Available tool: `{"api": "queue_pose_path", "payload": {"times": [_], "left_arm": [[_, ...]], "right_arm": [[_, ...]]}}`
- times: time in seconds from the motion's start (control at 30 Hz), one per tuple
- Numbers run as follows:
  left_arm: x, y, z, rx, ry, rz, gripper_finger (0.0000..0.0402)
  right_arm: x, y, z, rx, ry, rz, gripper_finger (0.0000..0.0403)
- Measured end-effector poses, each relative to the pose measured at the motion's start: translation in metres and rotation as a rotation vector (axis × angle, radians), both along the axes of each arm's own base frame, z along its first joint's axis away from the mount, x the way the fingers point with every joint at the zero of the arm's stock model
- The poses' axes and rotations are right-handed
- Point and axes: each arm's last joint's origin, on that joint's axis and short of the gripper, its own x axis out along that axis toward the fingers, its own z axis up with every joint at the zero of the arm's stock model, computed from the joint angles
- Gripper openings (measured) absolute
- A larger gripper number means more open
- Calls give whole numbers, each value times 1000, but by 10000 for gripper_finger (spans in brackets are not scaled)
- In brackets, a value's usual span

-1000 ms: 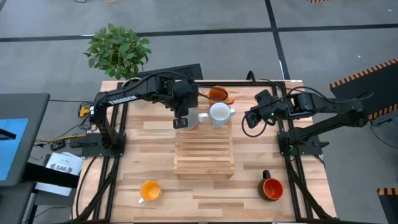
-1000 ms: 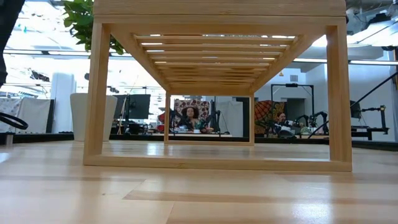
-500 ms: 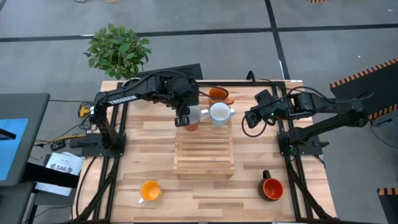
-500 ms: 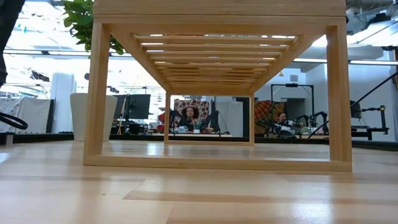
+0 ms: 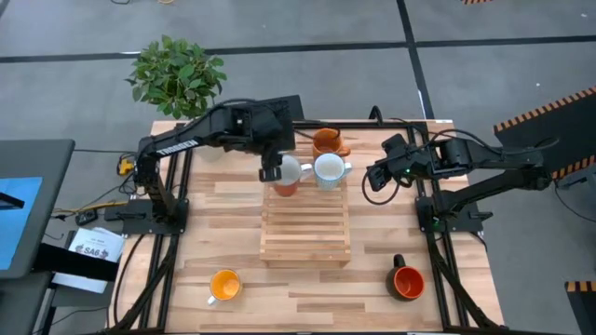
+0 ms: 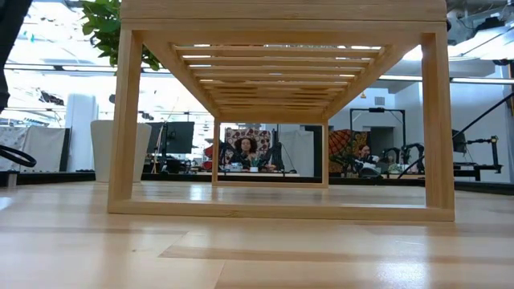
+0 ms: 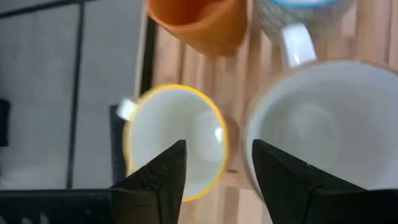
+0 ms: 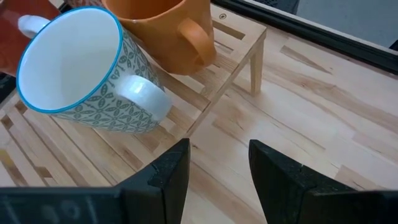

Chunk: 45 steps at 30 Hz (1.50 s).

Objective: Place coffee mugs
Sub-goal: Put the black cup on the shelf aligned with the other blue cup

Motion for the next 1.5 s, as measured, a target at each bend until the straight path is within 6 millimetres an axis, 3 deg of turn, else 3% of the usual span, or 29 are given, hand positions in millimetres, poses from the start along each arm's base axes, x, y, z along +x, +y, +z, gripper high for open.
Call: {"api": "queue_pose_path", "payload": {"times": [0.13, 0.3, 0.53, 0.67, 0.87, 1.0, 1.13, 1.37, 1.5], "left_arm": [[-11, 1, 28, 24, -94, 22, 171], [-34, 2, 56, -160, -290, 22, 171], [-72, -7, 69, -239, -545, 38, 171], [-90, -22, 54, -270, -764, -11, 171], [-112, -45, -2, -439, -913, -19, 171], [-126, -54, -28, -506, -981, -3, 171], [-140, -55, -36, -488, -1011, 23, 171], [-159, -55, -32, -419, -997, -18, 171], [-166, -54, -32, -367, -976, -36, 171]], "right_arm": [[0, 0, 0, -11, 2, -2, 192], [-2, 0, 0, -34, 30, 39, 192], [-8, 1, -1, -8, 62, 70, 192], [-8, 5, -2, 34, 89, 164, 192], [-8, 22, -4, 254, 89, 391, 192], [-11, 44, -4, 398, 97, 451, 192], [-16, 70, -16, 534, 123, 387, 192], [-28, 118, -64, 860, 253, 126, 192], [-36, 140, -71, 1015, 335, -26, 192]]}}
